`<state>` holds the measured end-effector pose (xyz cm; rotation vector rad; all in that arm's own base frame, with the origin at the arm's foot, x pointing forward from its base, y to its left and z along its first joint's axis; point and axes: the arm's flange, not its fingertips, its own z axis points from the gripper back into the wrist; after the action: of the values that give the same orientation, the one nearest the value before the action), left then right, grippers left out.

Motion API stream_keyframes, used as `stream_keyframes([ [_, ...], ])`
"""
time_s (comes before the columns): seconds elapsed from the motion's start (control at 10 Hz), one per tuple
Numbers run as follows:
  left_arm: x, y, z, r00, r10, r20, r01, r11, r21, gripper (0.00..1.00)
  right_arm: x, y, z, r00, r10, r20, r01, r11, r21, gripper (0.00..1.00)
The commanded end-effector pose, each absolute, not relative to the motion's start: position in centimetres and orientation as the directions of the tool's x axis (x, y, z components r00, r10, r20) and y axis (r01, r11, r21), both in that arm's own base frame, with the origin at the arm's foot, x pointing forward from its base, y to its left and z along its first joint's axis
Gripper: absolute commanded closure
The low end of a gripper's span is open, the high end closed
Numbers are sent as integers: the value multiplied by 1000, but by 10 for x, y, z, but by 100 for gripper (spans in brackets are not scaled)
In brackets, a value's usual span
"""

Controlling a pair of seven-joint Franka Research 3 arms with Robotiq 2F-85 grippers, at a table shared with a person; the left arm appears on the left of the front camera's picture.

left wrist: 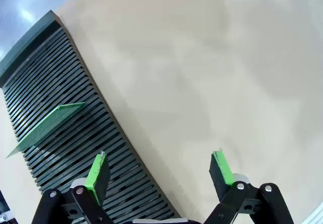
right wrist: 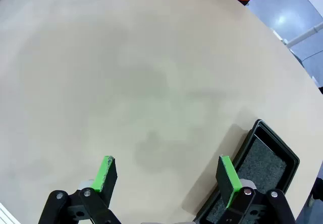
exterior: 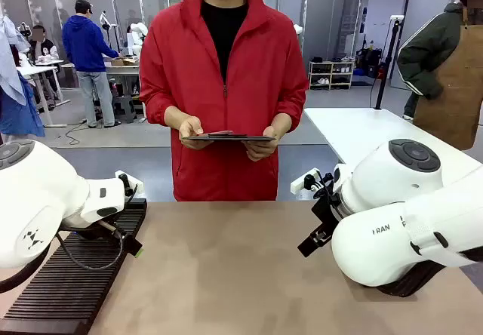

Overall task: Inspect the PCB.
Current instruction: Pick up the Blank PCB and present it to the human.

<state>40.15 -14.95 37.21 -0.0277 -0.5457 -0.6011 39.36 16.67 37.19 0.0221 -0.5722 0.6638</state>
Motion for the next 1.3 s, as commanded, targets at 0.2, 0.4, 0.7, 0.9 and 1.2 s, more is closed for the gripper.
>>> stream_keyframes([
  [0.2, 401, -150, 372, 688, -530, 496, 545, 828, 131, 0, 394, 167, 372, 640, 576, 509, -588, 793, -159, 0],
  [0.4, 401, -150, 372, 688, -530, 496, 545, 828, 131, 0, 394, 167, 372, 640, 576, 509, -588, 793, -159, 0],
  [0.7, 401, -150, 372, 688, -530, 496, 545, 828, 131, 0, 394, 167, 372, 640, 576, 509, -588, 793, -159, 0],
  [0.9, 401, -150, 372, 688, -530, 496, 545, 828, 131, 0, 394, 167, 372, 640, 576, 509, -588, 793, -159, 0],
  [1.2, 402, -148, 386, 681, -546, 488, 566, 815, 123, 0, 396, 163, 383, 630, 597, 497, -616, 774, -149, 0],
])
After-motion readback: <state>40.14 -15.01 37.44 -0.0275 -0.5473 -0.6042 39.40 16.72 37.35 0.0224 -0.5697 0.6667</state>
